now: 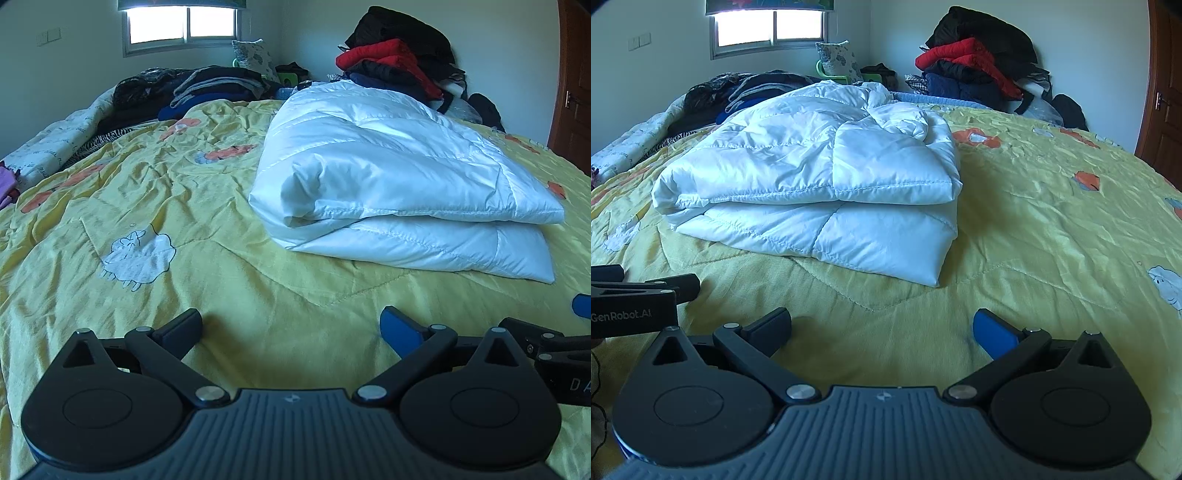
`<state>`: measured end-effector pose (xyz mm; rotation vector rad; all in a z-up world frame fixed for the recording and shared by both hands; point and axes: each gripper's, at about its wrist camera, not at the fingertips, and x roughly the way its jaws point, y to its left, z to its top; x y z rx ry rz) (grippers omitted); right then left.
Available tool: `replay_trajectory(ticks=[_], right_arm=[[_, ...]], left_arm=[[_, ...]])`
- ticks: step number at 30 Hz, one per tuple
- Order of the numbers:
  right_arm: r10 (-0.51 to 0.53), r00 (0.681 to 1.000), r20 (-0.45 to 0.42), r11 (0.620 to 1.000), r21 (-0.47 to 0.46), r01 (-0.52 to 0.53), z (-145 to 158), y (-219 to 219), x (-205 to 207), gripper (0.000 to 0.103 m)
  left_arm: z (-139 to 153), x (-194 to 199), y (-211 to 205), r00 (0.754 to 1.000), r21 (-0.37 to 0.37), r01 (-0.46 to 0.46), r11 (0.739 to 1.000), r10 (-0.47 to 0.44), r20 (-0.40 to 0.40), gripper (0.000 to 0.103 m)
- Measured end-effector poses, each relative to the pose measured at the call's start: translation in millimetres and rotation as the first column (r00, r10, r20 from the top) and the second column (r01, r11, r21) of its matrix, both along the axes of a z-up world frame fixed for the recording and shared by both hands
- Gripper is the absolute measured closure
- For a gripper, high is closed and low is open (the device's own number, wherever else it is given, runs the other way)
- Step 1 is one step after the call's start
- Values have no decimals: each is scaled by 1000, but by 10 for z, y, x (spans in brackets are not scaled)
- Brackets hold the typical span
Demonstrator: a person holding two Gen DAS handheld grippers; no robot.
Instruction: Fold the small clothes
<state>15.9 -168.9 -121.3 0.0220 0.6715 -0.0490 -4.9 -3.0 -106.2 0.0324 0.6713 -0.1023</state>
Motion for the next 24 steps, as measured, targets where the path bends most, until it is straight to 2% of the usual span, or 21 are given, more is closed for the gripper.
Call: replay_trajectory(ticks=[24], right_arm=[[-1,1000,1,1000,-1,1,-5,5,4,1]], left_arm=[[1,19,8,1000,-1,4,1000,-4,-3,0]])
